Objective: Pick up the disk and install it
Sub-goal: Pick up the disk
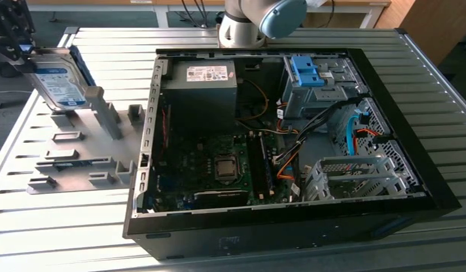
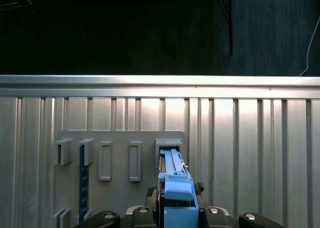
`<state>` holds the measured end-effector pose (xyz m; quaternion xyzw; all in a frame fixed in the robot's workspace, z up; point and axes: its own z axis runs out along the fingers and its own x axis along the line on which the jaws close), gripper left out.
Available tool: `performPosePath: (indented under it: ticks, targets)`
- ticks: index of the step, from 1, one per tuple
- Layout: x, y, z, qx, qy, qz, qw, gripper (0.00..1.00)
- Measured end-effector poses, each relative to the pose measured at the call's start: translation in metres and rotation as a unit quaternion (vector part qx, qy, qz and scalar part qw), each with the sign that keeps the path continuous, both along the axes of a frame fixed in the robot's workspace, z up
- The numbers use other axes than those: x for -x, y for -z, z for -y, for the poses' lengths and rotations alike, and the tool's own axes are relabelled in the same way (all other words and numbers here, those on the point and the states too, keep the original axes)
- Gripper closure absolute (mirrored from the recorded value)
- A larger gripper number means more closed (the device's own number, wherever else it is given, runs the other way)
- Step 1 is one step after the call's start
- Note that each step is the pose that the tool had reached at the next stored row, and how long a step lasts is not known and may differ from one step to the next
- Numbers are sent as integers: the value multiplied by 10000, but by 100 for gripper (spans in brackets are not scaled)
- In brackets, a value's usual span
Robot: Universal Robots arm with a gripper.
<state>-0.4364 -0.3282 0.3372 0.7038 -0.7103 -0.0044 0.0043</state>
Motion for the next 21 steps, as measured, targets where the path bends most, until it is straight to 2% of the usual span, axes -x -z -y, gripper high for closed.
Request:
performPosePath:
  ticks: [21]
  targets:
    - [0,-292,0,0,0,0,10000,63]
